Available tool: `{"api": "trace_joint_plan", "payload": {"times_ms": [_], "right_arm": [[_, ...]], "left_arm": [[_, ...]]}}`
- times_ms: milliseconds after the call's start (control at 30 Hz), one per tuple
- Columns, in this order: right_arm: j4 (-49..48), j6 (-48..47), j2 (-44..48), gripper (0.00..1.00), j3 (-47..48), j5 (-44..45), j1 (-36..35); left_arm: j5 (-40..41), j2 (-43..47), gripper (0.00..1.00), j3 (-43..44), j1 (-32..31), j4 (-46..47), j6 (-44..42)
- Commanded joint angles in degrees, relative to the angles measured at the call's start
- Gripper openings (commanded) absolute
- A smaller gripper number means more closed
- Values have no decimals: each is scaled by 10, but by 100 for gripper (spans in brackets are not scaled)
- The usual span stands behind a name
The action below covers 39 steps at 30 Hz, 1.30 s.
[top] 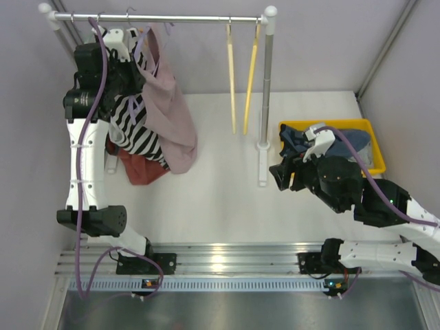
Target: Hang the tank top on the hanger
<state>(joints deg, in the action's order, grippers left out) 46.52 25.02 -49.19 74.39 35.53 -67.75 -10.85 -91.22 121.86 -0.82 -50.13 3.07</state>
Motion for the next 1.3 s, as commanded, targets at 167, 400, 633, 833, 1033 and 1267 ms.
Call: {"api": "trace_joint_plan", "payload": {"times_ms": [167, 400, 633, 833, 1033, 1267], "right_arm": [[-20, -9, -2, 61, 10, -6, 0], [-27, -4, -1, 61, 3, -6, 0], [-31, -2, -2, 62, -2, -5, 0], [-42, -5, 2, 61, -15, -3, 1], [-60, -4, 11, 62, -35, -5, 1], [-65, -3, 12, 64, -50, -2, 1]], "left_arm": [[9, 62, 29, -30, 4, 63, 10], [11, 91, 48, -40, 4, 68, 5], [27, 118, 54, -41, 5, 64, -1], [10, 152, 57, -40, 4, 81, 20], [-80, 192, 62, -86, 4, 128, 101], [202, 232, 63, -190, -270, 169, 60]]}}
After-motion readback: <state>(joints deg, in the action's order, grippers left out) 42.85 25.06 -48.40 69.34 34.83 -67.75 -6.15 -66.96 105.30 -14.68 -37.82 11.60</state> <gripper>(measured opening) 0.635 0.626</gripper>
